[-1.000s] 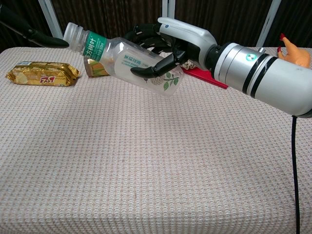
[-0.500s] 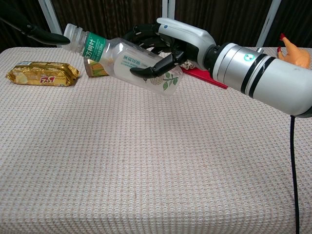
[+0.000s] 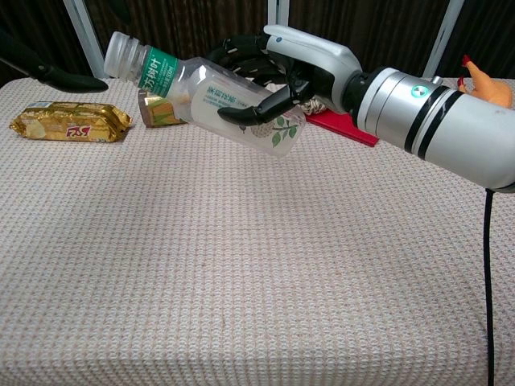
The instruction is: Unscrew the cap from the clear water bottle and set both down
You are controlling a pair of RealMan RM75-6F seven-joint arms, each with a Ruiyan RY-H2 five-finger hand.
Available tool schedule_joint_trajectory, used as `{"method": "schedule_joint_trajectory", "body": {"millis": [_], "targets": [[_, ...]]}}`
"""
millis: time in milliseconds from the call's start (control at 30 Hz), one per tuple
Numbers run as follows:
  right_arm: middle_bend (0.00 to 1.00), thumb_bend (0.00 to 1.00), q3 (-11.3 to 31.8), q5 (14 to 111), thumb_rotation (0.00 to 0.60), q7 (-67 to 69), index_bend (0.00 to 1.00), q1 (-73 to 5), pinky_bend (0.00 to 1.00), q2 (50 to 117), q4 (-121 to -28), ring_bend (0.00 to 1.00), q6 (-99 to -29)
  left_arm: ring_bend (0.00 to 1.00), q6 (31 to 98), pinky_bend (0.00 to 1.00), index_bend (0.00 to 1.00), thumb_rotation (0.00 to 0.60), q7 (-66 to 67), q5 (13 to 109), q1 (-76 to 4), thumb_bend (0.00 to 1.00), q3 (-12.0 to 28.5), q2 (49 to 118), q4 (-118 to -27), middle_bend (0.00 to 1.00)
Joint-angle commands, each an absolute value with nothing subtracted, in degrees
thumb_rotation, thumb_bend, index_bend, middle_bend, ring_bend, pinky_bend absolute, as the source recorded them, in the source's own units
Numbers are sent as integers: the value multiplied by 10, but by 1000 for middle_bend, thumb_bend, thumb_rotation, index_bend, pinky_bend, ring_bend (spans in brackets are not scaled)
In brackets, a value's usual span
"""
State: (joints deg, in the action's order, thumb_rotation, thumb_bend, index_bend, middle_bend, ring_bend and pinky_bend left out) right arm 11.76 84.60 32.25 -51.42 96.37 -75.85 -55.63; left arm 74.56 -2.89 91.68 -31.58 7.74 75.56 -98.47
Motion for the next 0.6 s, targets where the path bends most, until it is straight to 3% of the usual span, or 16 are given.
{"method": "schedule_joint_trajectory", "body": {"millis": [33,600], "targets": [[389,349,117,846,600,322,385,-514,304,964,-759,227,-557,99,744,157,405,600,-32,916,-317,200,78,755,-985,170],[389,349,116,849,600,330,385,-516,306,965,-757,227,-558,99,733,156,399,600,-26,908,-323,271,78,755,-983,170]]}}
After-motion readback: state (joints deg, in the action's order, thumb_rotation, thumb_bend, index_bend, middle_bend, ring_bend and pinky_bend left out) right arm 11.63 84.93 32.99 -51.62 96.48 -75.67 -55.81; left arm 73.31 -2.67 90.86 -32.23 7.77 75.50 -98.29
